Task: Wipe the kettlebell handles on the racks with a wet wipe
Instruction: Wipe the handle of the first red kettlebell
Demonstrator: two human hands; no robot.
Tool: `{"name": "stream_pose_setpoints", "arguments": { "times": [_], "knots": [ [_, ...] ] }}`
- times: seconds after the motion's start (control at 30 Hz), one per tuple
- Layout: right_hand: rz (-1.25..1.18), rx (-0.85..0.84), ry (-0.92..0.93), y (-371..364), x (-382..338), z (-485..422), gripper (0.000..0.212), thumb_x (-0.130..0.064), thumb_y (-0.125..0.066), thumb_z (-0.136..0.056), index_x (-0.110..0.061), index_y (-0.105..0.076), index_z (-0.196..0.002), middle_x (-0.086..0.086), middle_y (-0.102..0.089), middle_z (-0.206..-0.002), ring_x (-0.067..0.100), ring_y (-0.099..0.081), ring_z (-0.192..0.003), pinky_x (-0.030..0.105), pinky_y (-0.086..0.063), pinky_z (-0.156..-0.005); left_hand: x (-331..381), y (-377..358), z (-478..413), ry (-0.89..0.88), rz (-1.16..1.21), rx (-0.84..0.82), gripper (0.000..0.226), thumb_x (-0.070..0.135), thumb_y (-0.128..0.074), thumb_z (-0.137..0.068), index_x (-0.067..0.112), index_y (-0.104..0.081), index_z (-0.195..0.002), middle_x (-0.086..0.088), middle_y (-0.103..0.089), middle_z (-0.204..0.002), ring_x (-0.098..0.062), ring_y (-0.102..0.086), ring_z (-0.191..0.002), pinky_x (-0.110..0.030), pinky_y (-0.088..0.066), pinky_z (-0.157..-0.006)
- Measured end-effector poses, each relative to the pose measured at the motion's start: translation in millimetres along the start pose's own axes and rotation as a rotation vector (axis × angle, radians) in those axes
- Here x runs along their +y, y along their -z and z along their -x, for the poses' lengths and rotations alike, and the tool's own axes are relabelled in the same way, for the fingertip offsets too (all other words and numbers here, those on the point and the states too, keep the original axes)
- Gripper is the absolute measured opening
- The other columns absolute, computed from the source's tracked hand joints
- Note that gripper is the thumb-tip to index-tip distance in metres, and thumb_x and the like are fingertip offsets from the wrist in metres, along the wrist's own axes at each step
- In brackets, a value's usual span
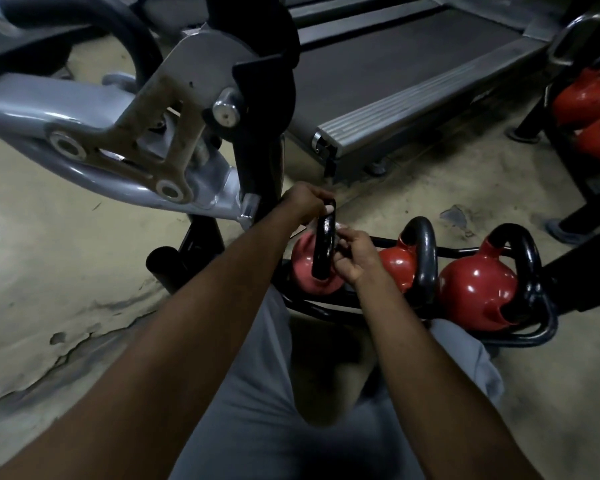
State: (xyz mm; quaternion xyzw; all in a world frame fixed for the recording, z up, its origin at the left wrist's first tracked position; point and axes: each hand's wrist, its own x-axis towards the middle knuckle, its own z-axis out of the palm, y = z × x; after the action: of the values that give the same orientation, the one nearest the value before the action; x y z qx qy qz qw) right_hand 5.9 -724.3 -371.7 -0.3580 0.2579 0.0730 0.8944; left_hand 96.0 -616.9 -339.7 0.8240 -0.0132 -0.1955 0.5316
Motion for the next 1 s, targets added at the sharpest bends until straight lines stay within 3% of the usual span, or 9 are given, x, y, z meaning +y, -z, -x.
{"name": "stream_pose_setpoints", "arguments": {
  "times": [0.07, 0.13, 0.23, 0.43, 0.53, 0.7, 0.87, 1.0],
  "knots": [
    [0.100, -0.033, -0.026, 11, 6, 5, 0.029, -0.001, -0.046, -0.094, -0.009, -0.067, -0.075, 0.004, -0.065, -0.064, 0.008, -0.061, -0.056, 0.020, -0.053, -0.058, -1, 1, 2, 0.011, 0.065, -0.001, 0.034, -0.003, -0.070, -0.085, 0.006, -0.069, -0.118, -0.015, -0.070, -0.101, -0.030, -0.068, -0.092, -0.048, -0.056, -0.088],
    [0.205, -0.080, -0.023, 24, 7, 17, 0.020, -0.002, -0.048, -0.094, -0.010, -0.064, -0.084, 0.005, -0.067, -0.077, 0.010, -0.064, -0.065, 0.020, -0.054, -0.061, -3, 2, 0, 0.020, 0.106, -0.003, 0.033, -0.005, -0.070, -0.084, 0.005, -0.070, -0.116, -0.016, -0.070, -0.100, -0.034, -0.068, -0.093, -0.056, -0.055, -0.087],
    [0.242, -0.087, 0.041, 21, 0, 20, 0.016, 0.000, -0.046, -0.097, -0.007, -0.059, -0.091, 0.008, -0.066, -0.083, 0.010, -0.066, -0.062, 0.018, -0.053, -0.055, -2, 3, -4, 0.024, 0.123, -0.015, 0.031, -0.005, -0.070, -0.084, 0.005, -0.071, -0.113, -0.016, -0.070, -0.101, -0.036, -0.068, -0.098, -0.059, -0.054, -0.087],
    [0.381, -0.142, 0.107, 36, 14, 39, 0.020, 0.003, -0.048, -0.097, -0.012, -0.059, -0.091, 0.003, -0.071, -0.089, 0.007, -0.067, -0.076, 0.016, -0.052, -0.062, -3, 0, -3, 0.038, 0.137, -0.013, 0.028, -0.006, -0.070, -0.083, 0.007, -0.073, -0.108, -0.018, -0.071, -0.100, -0.033, -0.068, -0.094, -0.059, -0.055, -0.084],
    [0.679, -0.081, 0.232, 38, 24, 50, 0.020, -0.001, -0.053, -0.096, -0.020, -0.058, -0.095, -0.004, -0.067, -0.091, 0.003, -0.062, -0.079, 0.017, -0.048, -0.068, -4, 1, -2, 0.036, 0.121, -0.015, 0.031, -0.007, -0.070, -0.082, 0.008, -0.073, -0.109, -0.017, -0.072, -0.105, -0.036, -0.069, -0.098, -0.057, -0.057, -0.083],
    [0.821, 0.032, 0.535, 42, 47, 64, 0.015, -0.002, -0.062, -0.091, -0.016, -0.062, -0.097, -0.002, -0.068, -0.103, 0.009, -0.064, -0.101, 0.020, -0.049, -0.086, -6, 0, 0, 0.002, 0.126, -0.002, 0.027, -0.002, -0.073, -0.081, 0.010, -0.074, -0.106, -0.017, -0.073, -0.105, -0.037, -0.070, -0.096, -0.058, -0.057, -0.081],
    [1.146, 0.060, 0.910, 39, 57, 79, 0.022, -0.001, -0.073, -0.080, -0.016, -0.073, -0.095, -0.001, -0.057, -0.103, 0.000, -0.057, -0.098, 0.017, -0.049, -0.082, -6, -1, 5, -0.002, 0.126, 0.008, 0.024, 0.001, -0.075, -0.081, 0.010, -0.074, -0.104, -0.017, -0.073, -0.100, -0.036, -0.071, -0.093, -0.058, -0.057, -0.079],
    [1.342, 0.062, 1.029, 22, 38, 65, 0.022, -0.021, -0.073, -0.086, -0.019, -0.070, -0.108, -0.005, -0.045, -0.102, -0.004, -0.047, -0.089, 0.012, -0.046, -0.075, -5, 0, 6, -0.019, 0.125, -0.008, 0.027, 0.003, -0.075, -0.082, 0.008, -0.073, -0.108, -0.019, -0.073, -0.101, -0.037, -0.070, -0.094, -0.058, -0.057, -0.080]
  ]
}}
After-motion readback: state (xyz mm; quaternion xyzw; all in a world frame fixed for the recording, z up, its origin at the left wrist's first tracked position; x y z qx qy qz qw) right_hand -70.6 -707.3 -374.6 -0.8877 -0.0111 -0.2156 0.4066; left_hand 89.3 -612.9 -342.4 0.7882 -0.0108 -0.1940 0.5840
